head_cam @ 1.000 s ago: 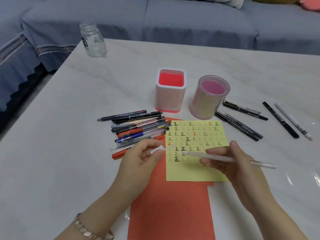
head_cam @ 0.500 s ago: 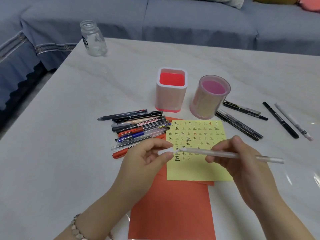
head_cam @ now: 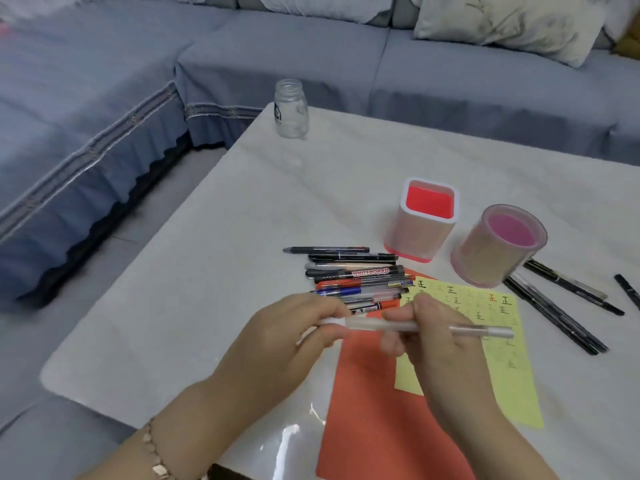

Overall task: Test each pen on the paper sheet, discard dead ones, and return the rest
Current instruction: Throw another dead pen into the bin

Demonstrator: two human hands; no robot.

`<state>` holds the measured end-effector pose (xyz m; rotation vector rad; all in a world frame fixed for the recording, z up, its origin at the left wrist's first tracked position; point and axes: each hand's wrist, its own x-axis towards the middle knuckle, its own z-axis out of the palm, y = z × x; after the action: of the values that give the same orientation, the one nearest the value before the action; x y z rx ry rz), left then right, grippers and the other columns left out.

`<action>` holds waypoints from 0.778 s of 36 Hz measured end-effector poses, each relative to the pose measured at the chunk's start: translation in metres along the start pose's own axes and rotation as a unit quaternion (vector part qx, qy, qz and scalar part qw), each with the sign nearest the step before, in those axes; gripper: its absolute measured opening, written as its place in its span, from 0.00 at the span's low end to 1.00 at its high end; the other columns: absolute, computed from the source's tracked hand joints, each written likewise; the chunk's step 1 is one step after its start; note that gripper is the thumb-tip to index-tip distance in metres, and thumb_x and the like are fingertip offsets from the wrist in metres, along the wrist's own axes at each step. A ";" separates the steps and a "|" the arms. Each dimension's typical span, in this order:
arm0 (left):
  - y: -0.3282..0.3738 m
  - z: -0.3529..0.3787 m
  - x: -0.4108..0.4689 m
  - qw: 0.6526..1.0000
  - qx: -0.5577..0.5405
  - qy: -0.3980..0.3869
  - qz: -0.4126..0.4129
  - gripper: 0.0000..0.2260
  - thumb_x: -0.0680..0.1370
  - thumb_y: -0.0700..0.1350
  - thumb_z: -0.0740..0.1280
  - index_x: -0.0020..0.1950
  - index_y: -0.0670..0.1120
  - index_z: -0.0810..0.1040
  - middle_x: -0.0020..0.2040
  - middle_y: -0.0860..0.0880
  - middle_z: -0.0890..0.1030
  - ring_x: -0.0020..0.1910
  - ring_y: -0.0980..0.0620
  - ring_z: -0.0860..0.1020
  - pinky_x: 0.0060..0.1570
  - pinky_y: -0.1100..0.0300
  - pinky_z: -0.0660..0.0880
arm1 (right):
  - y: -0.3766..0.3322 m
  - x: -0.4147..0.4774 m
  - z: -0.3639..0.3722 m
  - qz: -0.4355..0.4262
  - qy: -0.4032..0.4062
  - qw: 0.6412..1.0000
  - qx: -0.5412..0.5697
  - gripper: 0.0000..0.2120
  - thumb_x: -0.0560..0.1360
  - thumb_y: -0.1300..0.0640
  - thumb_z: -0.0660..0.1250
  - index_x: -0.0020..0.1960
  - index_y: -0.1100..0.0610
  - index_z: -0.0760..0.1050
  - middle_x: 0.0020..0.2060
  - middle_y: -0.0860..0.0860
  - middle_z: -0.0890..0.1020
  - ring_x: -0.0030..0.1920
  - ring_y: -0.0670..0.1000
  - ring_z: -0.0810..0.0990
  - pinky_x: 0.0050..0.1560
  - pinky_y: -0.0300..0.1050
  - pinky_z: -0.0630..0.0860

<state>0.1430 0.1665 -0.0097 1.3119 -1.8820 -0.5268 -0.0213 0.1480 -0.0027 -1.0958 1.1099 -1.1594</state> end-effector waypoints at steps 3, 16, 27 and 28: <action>-0.001 -0.027 -0.007 0.995 0.014 0.098 -0.001 0.04 0.74 0.44 0.65 0.45 0.53 0.76 0.42 0.59 0.77 0.38 0.69 0.74 0.42 0.77 0.69 | -0.011 0.007 0.037 0.017 -0.017 0.999 0.027 0.24 0.80 0.60 0.55 0.27 0.58 0.76 0.19 0.53 0.74 0.22 0.45 0.70 0.25 0.32 0.67; -0.023 -0.149 -0.052 0.785 -0.399 0.285 -0.379 0.09 0.78 0.44 0.61 0.42 0.44 0.78 0.30 0.50 0.74 0.28 0.57 0.73 0.31 0.63 0.76 | -0.019 0.016 0.192 0.008 -0.264 0.964 0.013 0.13 0.77 0.61 0.61 0.37 0.58 0.78 0.27 0.51 0.81 0.29 0.44 0.75 0.35 0.32 0.73; -0.058 -0.202 -0.158 0.782 0.009 0.537 -0.317 0.07 0.77 0.39 0.65 0.42 0.50 0.77 0.40 0.52 0.79 0.38 0.59 0.79 0.39 0.71 0.73 | 0.019 0.011 0.260 0.138 -0.464 0.844 -0.229 0.03 0.74 0.58 0.68 0.44 0.57 0.79 0.34 0.49 0.83 0.30 0.42 0.78 0.35 0.31 0.74; -0.068 -0.206 -0.171 0.794 0.056 0.506 -0.333 0.08 0.76 0.39 0.65 0.42 0.51 0.77 0.42 0.52 0.78 0.39 0.59 0.78 0.40 0.72 0.72 | 0.023 0.013 0.262 0.128 -0.466 0.839 -0.251 0.03 0.74 0.58 0.67 0.43 0.56 0.79 0.34 0.48 0.83 0.30 0.41 0.78 0.34 0.31 0.73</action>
<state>0.3744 0.3158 0.0094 1.8239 -0.5430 0.0230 0.2423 0.1532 0.0056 -1.5998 0.7221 -0.0123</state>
